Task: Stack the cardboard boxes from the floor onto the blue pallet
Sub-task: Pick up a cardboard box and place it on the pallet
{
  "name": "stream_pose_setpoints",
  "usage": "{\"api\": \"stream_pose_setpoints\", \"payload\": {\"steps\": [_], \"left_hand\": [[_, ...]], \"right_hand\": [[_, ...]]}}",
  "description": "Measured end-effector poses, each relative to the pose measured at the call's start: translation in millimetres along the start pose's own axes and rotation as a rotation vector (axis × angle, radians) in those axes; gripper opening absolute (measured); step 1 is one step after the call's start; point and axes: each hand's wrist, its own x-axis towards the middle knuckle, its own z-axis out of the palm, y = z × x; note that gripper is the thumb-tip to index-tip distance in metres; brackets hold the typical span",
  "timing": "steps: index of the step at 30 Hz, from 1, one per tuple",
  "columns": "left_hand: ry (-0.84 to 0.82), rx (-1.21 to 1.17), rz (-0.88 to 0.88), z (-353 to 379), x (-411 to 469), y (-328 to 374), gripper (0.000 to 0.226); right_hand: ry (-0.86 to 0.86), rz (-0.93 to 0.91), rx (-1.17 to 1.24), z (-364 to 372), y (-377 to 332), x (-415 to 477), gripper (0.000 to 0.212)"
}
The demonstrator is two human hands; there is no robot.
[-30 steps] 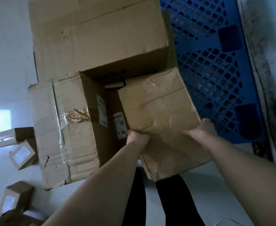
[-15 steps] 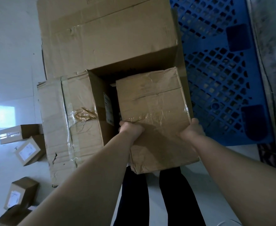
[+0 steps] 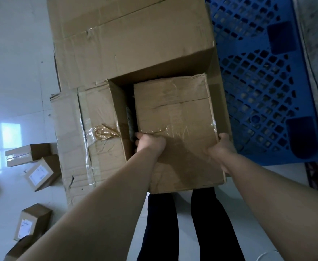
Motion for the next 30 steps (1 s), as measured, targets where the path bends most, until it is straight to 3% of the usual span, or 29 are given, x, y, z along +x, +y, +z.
{"api": "stream_pose_setpoints", "payload": {"steps": [4,10,13,17,20,23,26,30], "left_hand": [[-0.052,-0.011,0.005,0.6,-1.5,-2.7,0.097],[-0.090,-0.034,0.031,3.0,-14.3,-0.7,0.090],[-0.067,0.066,0.061,5.5,-29.2,2.4,0.087],[-0.091,0.169,0.079,-2.2,-74.5,6.4,0.087],[-0.148,0.159,0.078,-17.8,-114.5,9.7,0.092],[-0.135,0.116,0.074,-38.3,-147.8,23.8,0.098],[-0.080,0.065,0.083,-63.8,-176.6,43.7,0.095],[-0.037,0.027,0.157,-101.2,-200.8,74.5,0.099]], "right_hand": [[0.043,0.029,0.024,4.4,-3.4,-4.3,0.079],[-0.044,0.121,0.196,-6.3,-0.5,1.0,0.131],[-0.042,0.124,0.300,-18.1,19.4,5.6,0.138],[-0.056,0.160,0.352,-48.8,20.1,-52.7,0.116],[-0.055,0.158,0.339,-77.4,15.6,-97.0,0.115],[-0.056,0.094,0.299,-107.1,-0.3,-129.8,0.111],[-0.034,-0.007,0.298,-136.7,-26.7,-162.6,0.092],[-0.039,-0.109,0.256,-158.3,-57.4,-187.9,0.109]]}}
